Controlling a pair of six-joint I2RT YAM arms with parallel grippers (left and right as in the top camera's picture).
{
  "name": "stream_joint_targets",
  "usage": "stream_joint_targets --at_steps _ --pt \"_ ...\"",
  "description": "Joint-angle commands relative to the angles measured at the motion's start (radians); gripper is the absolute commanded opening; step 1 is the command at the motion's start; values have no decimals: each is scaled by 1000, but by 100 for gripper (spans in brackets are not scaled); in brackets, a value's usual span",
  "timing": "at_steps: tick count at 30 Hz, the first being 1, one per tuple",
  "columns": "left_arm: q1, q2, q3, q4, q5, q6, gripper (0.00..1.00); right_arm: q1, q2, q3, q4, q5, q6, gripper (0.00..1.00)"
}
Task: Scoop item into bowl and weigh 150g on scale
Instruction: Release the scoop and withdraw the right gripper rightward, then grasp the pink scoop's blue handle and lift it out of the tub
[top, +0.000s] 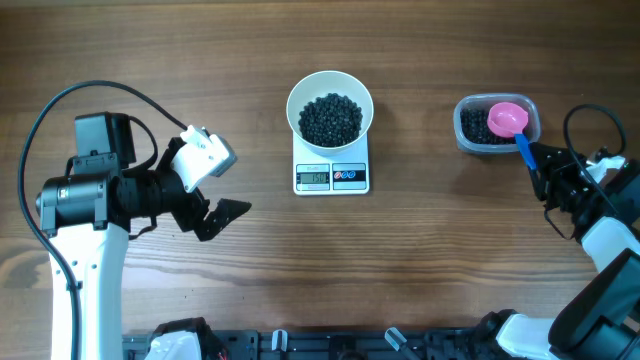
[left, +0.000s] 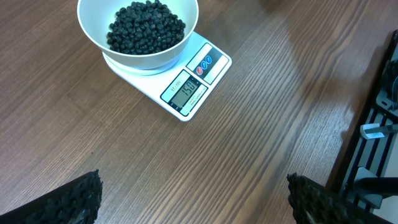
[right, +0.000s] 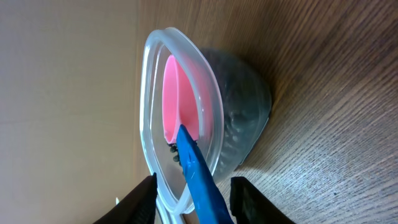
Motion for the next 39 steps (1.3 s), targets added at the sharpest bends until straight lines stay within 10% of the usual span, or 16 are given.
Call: stream_joint_targets --at_steps 1,17,39 --pt "-1 -8 9 0 0 21 100 30 22 -2 32 22 18 38" --pt "-1 -8 9 0 0 21 100 56 25 -2 41 56 54 4" --pt "-1 -8 9 0 0 21 100 64 -363 6 -65 -34 101 5"
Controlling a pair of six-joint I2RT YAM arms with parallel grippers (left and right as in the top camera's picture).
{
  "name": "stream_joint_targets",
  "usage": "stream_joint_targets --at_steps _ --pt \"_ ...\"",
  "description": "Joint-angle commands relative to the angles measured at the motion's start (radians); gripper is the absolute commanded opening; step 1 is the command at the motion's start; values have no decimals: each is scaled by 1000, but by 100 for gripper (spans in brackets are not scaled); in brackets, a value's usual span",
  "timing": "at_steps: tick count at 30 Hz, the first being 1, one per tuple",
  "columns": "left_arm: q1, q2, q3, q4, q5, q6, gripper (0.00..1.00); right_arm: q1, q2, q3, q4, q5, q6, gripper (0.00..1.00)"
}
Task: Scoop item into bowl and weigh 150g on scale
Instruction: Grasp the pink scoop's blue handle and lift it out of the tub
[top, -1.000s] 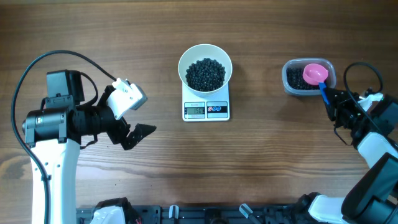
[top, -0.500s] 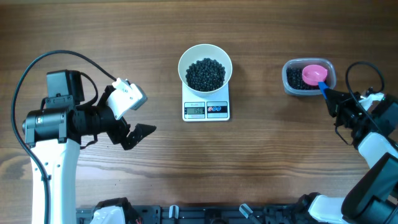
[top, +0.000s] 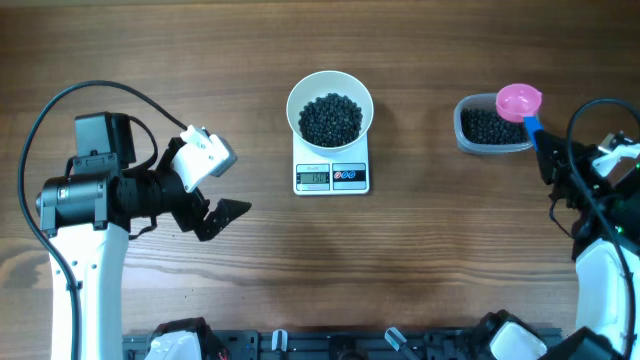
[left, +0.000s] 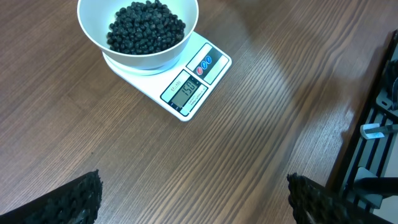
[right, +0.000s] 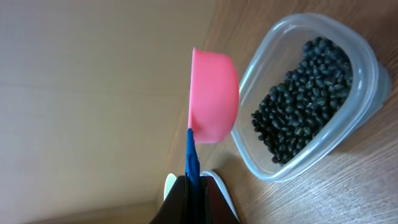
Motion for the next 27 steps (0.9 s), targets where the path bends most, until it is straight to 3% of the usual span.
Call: stream_joint_targets --at_steps 1,17,27 --pt "-1 -8 9 0 0 21 100 32 -51 8 2 27 -4 4" --pt "-1 -8 9 0 0 21 100 118 -76 143 2 34 -58 5" --pt "-1 -8 9 0 0 21 100 118 -60 352 -6 24 -54 5"
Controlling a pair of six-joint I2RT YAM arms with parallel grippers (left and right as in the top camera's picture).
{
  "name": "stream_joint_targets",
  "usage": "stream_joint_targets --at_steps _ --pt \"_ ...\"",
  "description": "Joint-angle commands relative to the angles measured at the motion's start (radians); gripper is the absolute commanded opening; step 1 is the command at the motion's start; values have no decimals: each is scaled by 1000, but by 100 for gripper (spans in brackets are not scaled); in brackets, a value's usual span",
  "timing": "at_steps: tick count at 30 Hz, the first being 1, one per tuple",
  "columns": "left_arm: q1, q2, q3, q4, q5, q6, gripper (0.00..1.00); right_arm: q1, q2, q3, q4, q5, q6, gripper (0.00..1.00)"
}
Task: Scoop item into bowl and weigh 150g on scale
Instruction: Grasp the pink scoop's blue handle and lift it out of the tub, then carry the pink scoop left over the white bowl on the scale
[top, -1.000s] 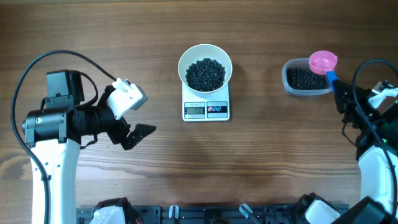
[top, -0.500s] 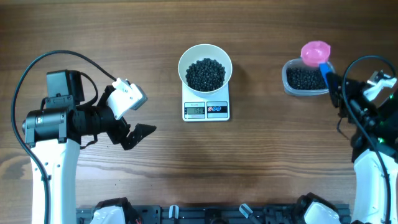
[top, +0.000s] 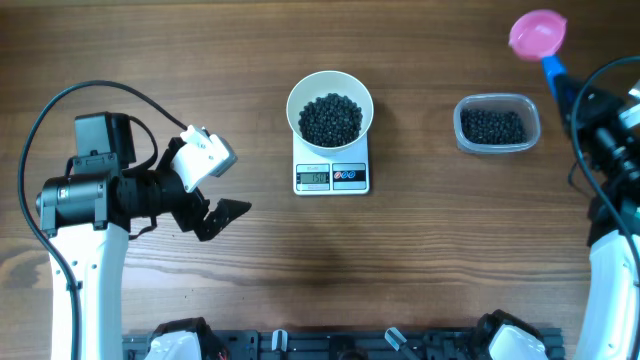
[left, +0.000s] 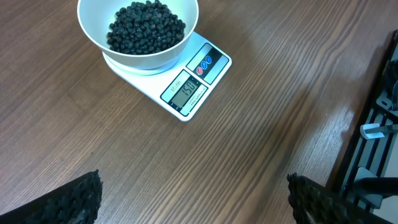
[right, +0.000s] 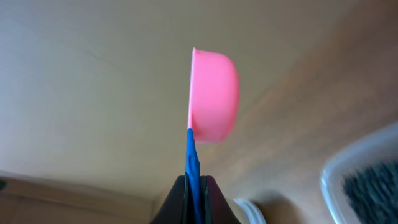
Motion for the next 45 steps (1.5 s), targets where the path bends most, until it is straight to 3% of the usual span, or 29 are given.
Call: stream_joint_targets --at_steps 1,12,21,30,37,45 --pt "-1 -8 9 0 0 21 100 4 7 81 4 -8 -21 5" --pt "-1 -8 9 0 0 21 100 55 158 215 35 46 121 5" --pt "-1 -8 9 0 0 21 100 141 334 386 -65 114 79 5" --pt "-1 -8 9 0 0 21 100 185 369 496 -395 203 -140 5" --pt "-1 -8 9 0 0 21 100 230 369 649 -793 359 -338 5" --pt "-1 -8 9 0 0 21 100 310 369 732 -872 375 -492 5"
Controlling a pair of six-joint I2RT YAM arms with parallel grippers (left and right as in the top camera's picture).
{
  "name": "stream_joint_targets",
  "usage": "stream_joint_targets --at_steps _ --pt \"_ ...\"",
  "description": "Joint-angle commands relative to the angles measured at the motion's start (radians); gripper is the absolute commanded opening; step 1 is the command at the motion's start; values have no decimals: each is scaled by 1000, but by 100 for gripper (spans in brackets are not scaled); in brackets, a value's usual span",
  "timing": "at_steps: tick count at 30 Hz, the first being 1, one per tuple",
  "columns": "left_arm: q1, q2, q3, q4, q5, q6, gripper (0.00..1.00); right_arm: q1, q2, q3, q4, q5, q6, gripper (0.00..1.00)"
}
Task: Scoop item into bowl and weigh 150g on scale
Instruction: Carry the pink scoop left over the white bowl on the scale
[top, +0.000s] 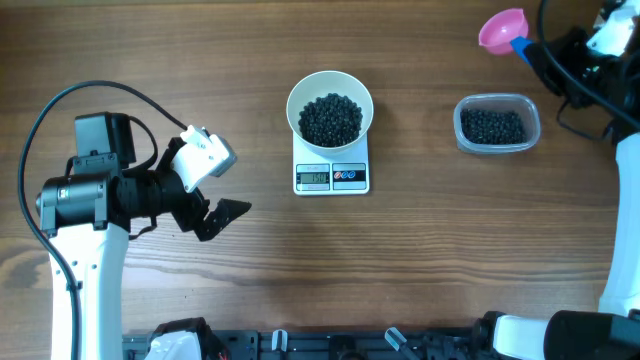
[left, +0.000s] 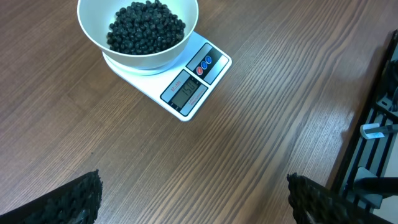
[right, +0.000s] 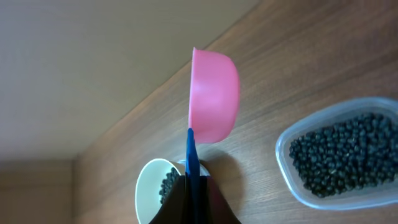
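Observation:
A white bowl (top: 330, 117) full of black beans stands on the white scale (top: 331, 177), whose display is lit. A clear tub (top: 496, 125) of black beans lies to the right. My right gripper (top: 545, 58) is shut on the blue handle of a pink scoop (top: 501, 30), held high above the table's far right; the same scoop (right: 213, 102) shows side-on in the right wrist view with the gripper (right: 194, 186) below it. My left gripper (top: 218, 217) hangs open at the left, over bare wood, with nothing between its fingers (left: 68, 200).
Wood table (top: 430, 260) all around. A black rack (left: 379, 124) runs along the near edge. The left arm's base and cable (top: 90, 190) stand at the left.
My right gripper has moved left and turned with the pink scoop, from the far right corner to a spot behind the tub. The left arm is unchanged.
First the scoop lay in the tub with my right gripper round its handle. Then the gripper was shut on the handle and the scoop was at the tub's far rim. Later it was lifted far to the right, and now sits high behind the tub.

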Motion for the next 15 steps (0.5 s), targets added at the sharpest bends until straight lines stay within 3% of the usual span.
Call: stream_joint_targets --at_steps 1,6,15 --pt "-1 -8 9 0 0 21 100 57 4 31 -5 23 -122 5" --pt "-1 -8 9 0 0 21 100 163 4 31 -66 136 -303 5" --pt "-1 -8 9 0 0 21 100 285 4 31 -66 141 -557 5"
